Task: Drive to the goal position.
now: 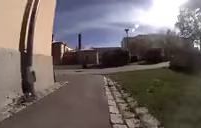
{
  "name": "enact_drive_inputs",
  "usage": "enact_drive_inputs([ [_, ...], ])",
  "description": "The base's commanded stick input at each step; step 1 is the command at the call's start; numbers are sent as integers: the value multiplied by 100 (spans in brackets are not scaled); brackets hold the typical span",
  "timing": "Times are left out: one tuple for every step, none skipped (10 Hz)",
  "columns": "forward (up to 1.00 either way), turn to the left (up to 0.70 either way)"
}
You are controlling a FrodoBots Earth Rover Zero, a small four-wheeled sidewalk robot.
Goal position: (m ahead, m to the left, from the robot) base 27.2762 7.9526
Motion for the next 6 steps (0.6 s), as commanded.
enact_drive_inputs([
  [70, 22],
  [70, 16],
  [70, 10],
  [70, 4],
  [70, 0],
  [70, 0],
])
